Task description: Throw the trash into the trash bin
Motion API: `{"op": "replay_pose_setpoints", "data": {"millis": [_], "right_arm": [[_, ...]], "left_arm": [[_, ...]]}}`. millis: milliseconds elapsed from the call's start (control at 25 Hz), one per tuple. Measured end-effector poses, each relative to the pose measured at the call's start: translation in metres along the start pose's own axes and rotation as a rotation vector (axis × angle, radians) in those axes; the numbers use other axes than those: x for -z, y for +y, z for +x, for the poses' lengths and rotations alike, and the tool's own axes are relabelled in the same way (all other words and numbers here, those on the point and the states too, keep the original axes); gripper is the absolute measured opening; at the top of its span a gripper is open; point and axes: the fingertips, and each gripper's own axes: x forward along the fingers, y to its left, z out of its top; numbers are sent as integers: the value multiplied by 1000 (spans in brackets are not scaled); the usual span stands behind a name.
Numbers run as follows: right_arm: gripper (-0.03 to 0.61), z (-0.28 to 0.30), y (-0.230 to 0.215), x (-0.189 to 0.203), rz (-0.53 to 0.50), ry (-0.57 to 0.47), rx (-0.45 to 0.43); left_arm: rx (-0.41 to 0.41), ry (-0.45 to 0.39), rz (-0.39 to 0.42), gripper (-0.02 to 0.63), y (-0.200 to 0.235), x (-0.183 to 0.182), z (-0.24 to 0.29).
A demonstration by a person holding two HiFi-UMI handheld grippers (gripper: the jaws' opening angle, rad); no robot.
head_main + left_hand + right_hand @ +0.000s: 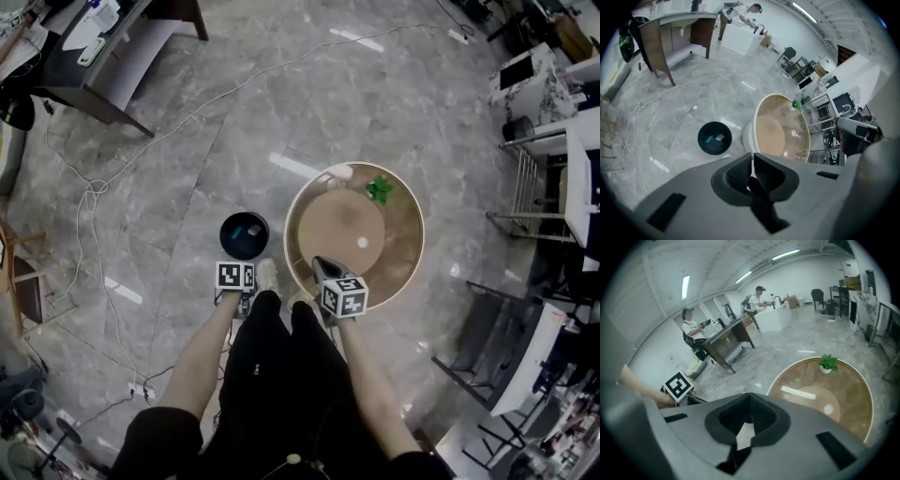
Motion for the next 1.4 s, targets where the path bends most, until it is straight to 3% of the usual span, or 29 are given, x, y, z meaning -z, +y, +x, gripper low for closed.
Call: {"op": "replay_pose_setpoints", "data": {"millis": [80, 160, 240, 360, 520, 800, 1040, 1400], "right_arm": [[3, -20, -15, 6, 24, 8, 19], [3, -44, -23, 4, 30, -19, 20], [3, -73, -24, -9, 23, -106, 21], [3, -126, -17, -45, 21, -327, 27], [3, -205, -8, -86, 40, -604, 38], [3, -313, -8, -123, -35, -824, 123], [3, -366, -11, -139, -55, -929, 175], [3, -381, -6, -143, -86, -949, 173]], "left_arm": [[20, 74, 13, 20, -26, 3, 4], [63, 63, 52, 18, -61, -7, 1], [131, -62, 141, 17, -104, -35, -14], [252, -335, 322, 17, -171, -79, -59], [326, -674, 550, 17, -243, -108, -142], [442, -955, 678, 17, -304, -118, -260], [460, -1061, 705, 17, -317, -121, -315], [433, -1080, 699, 17, -316, -122, -324]]}}
